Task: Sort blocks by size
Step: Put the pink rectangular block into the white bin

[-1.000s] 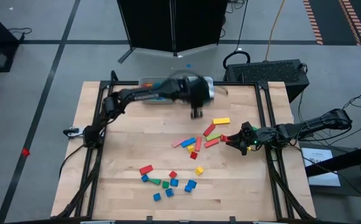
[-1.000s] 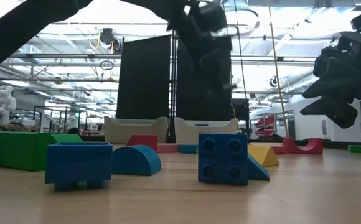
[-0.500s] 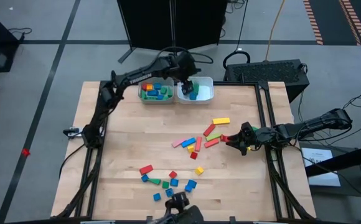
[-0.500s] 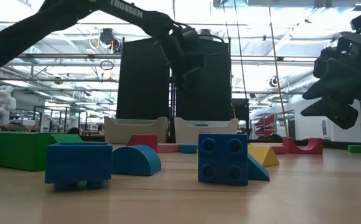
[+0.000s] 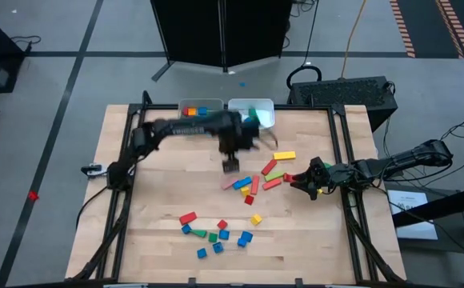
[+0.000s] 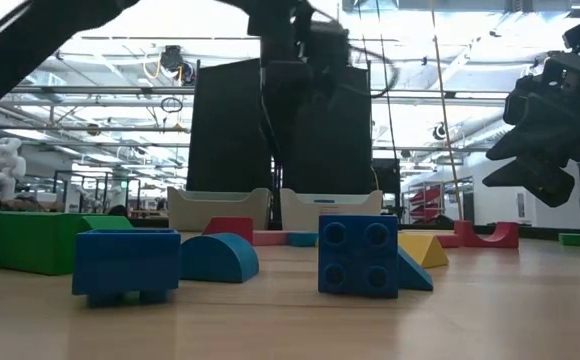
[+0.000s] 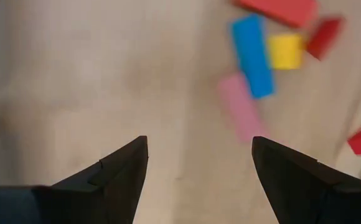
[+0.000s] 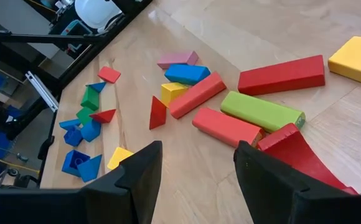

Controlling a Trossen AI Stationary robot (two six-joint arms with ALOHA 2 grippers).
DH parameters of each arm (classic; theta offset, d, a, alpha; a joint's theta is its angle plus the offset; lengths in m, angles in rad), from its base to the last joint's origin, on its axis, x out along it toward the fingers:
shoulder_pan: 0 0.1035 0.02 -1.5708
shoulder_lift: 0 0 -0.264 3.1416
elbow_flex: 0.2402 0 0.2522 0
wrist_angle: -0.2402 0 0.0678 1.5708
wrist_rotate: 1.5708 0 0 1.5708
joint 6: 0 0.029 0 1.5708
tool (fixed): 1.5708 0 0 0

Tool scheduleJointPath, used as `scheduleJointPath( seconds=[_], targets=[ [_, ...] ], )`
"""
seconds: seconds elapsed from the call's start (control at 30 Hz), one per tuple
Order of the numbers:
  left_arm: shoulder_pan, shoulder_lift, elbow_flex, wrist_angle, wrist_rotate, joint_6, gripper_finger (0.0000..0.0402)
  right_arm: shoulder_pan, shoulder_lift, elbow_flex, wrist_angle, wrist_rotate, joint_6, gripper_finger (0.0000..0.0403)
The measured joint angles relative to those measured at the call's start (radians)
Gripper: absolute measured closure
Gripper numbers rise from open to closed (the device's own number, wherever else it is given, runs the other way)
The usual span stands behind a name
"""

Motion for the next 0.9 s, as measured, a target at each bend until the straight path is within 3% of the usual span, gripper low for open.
scheduleJointPath(
  seconds=[0.27,0.5,0.77,0.9],
  targets=[
    [-0.185,0.001,-0.201,0.176,-0.031,-0.156,0.0116,0.0,0.0,0.0,0.0,-0.003,0.015,0.0209],
    [-0.185,-0.033,-0.317,0.283,-0.134,-0.258,0.0116,0.0,0.001,0.0,0.0,-0.005,0.003,0.0209],
    [-0.191,-0.034,-0.476,0.466,-0.096,-0.331,0.0117,0.0,0.01,0.0,-0.001,-0.006,0.002,0.0209],
    [-0.19,-0.045,-0.549,0.496,-0.084,-0.357,0.0147,0.0,0.01,0.0,-0.001,-0.006,0.0,0.0209]
  ],
)
